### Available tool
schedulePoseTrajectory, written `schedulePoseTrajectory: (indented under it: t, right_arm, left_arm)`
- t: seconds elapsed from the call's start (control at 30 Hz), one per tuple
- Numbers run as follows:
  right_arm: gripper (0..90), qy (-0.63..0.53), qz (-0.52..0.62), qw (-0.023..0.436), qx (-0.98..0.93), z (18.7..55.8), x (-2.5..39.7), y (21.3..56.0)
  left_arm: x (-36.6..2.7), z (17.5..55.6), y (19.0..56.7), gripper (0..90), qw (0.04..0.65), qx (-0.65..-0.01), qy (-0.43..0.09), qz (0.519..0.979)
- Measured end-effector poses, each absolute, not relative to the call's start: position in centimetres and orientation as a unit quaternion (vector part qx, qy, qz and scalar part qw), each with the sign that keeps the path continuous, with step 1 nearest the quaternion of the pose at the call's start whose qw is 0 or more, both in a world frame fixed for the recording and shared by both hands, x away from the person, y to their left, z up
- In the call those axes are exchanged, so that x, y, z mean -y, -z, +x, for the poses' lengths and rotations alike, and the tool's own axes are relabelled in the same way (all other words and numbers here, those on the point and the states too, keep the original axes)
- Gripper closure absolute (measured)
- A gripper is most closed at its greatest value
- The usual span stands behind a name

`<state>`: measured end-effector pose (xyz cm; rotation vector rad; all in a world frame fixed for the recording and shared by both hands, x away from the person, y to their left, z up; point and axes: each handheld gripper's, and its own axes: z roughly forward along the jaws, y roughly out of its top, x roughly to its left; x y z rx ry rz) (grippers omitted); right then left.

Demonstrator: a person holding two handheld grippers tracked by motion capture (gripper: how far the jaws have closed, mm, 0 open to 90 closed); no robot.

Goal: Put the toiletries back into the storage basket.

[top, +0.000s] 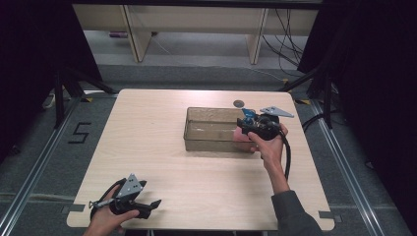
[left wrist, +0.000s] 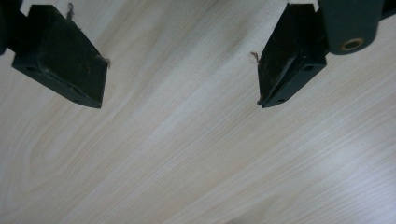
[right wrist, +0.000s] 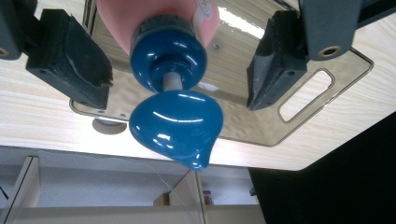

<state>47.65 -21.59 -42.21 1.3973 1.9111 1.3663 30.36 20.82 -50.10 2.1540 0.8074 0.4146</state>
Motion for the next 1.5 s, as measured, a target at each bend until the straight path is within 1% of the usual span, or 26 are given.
schedulePoseTrajectory:
  t: [0.03,0.1,0.13,0.3,0.63,0.7,0.73,0.77,0.8,0.83,0.87,1.03,1.17,1.33,1.4,1.43,1.47,1.5]
  right_arm:
    - [22.5,-0.495,0.491,0.208,-0.686,47.7,21.7,42.3]
    - [22.1,-0.487,0.483,0.221,-0.693,47.7,21.8,42.2]
    - [21.8,-0.494,0.484,0.212,-0.691,47.7,21.7,42.2]
    - [20.9,-0.488,0.488,0.220,-0.689,47.5,21.9,42.2]
    - [19.0,-0.486,0.499,0.211,-0.686,46.9,22.1,42.2]
    - [18.9,-0.485,0.492,0.220,-0.688,46.8,22.2,42.2]
    - [18.9,-0.490,0.499,0.212,-0.683,46.7,22.1,42.2]
    - [18.9,-0.486,0.490,0.221,-0.689,46.7,22.2,42.2]
    - [18.9,-0.491,0.495,0.210,-0.686,46.6,22.1,42.2]
    - [18.9,-0.493,0.492,0.213,-0.685,46.7,22.1,42.2]
    - [18.9,-0.488,0.509,0.205,-0.679,46.3,21.9,42.1]
    - [18.9,-0.489,0.489,0.221,-0.688,46.3,22.2,42.1]
    - [18.9,-0.496,0.493,0.211,-0.683,46.1,22.0,42.1]
    - [18.9,-0.492,0.484,0.219,-0.690,45.8,21.9,42.0]
    - [18.9,-0.491,0.487,0.211,-0.691,45.6,21.9,41.9]
    - [18.9,-0.491,0.479,0.226,-0.692,45.6,22.1,42.0]
    - [18.9,-0.498,0.489,0.212,-0.684,45.5,22.0,42.0]
    - [18.9,-0.497,0.487,0.211,-0.687,45.5,22.0,41.9]
  left_arm:
    - [-20.7,30.2,50.2,15.4,0.401,-0.326,-0.155,0.842]
    - [-20.8,30.4,50.1,15.4,0.392,-0.317,-0.165,0.848]
    - [-20.8,30.4,50.1,15.4,0.392,-0.317,-0.165,0.848]
    - [-20.8,30.3,50.1,15.4,0.392,-0.319,-0.163,0.847]
    - [-20.8,30.4,50.1,15.4,0.392,-0.317,-0.164,0.848]
    - [-20.8,30.3,50.1,15.4,0.392,-0.319,-0.164,0.847]
    - [-20.8,30.4,50.1,15.4,0.392,-0.317,-0.165,0.848]
    - [-20.8,30.3,50.1,15.4,0.392,-0.319,-0.164,0.847]
    - [-20.8,30.3,50.1,15.4,0.392,-0.319,-0.164,0.847]
    - [-20.8,30.3,50.1,15.4,0.392,-0.319,-0.163,0.847]
    - [-20.8,30.3,50.1,15.4,0.392,-0.318,-0.164,0.847]
    - [-20.8,30.3,50.1,15.4,0.392,-0.319,-0.163,0.847]
    - [-20.8,30.3,50.1,15.4,0.392,-0.318,-0.164,0.848]
    - [-20.8,30.4,50.1,15.4,0.392,-0.317,-0.165,0.848]
    - [-20.8,30.3,50.0,15.4,0.391,-0.318,-0.165,0.848]
    - [-20.8,30.3,50.0,15.4,0.391,-0.318,-0.165,0.848]
    - [-20.8,30.3,50.0,15.4,0.391,-0.317,-0.165,0.848]
    - [-20.8,30.4,50.1,15.4,0.391,-0.317,-0.165,0.848]
